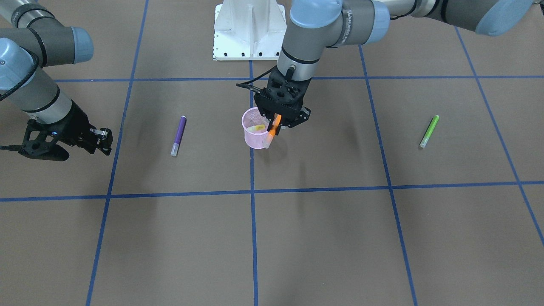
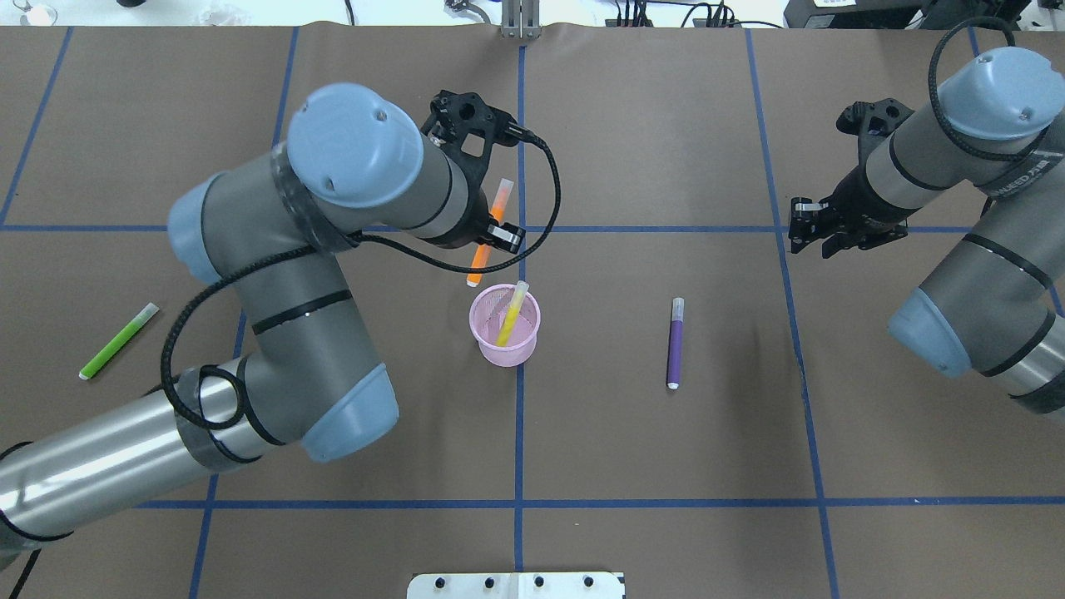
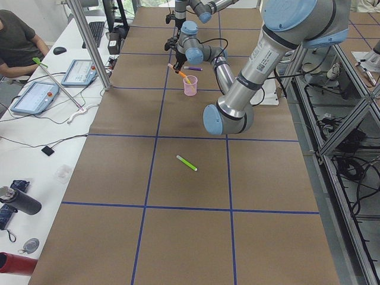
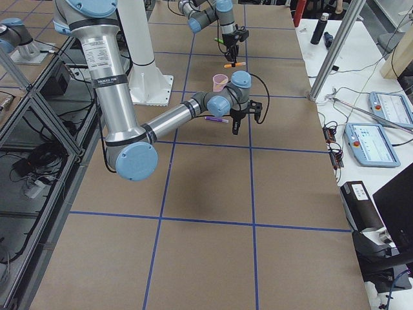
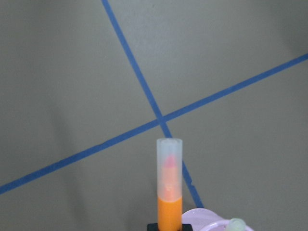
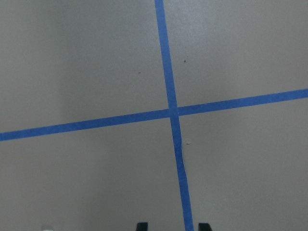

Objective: Collect pens into pen holder
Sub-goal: 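Lift the orange marker and drop it into the pink cup with left gripper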

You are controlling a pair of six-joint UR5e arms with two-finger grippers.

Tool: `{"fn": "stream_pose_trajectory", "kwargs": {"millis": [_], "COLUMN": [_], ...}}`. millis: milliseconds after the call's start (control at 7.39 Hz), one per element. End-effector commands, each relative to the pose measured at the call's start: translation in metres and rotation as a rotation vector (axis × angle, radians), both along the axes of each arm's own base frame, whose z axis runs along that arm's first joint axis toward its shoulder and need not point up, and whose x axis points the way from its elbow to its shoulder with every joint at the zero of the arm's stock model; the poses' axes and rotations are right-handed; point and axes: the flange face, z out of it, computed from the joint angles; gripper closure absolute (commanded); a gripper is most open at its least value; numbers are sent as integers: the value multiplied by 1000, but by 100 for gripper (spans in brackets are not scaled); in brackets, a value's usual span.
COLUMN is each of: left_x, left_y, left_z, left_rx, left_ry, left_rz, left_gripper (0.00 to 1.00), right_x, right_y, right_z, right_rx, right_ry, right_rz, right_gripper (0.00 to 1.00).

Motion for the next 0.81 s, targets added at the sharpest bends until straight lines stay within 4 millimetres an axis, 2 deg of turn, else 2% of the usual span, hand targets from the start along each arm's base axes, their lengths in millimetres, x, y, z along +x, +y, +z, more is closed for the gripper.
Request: {"fn": "stream_pose_trajectory", "kwargs": {"millis": [0, 135, 406, 541, 676], "left_x": [19, 22, 25, 31, 36], "left_y": [23, 25, 27, 36, 43], "left_z": [12, 27, 32, 31, 39], "left_rx": [139, 145, 148, 143, 135], "left_ry": [103, 106, 96, 101, 92], "left_rz": [-86, -89, -91, -78, -65], "left_gripper": [100, 100, 100, 100, 100], "right_x": [-1, -2, -2, -3, -3], "right_y": [-1, 0, 0, 0, 1], "right_z": [3, 3, 3, 3, 2], "right_rx": [-2, -2, -2, -3, -4], "right_ry": [6, 8, 8, 7, 4], "right_rz": [2, 2, 2, -1, 1], "right_gripper": [53, 53, 52, 52, 52]}}
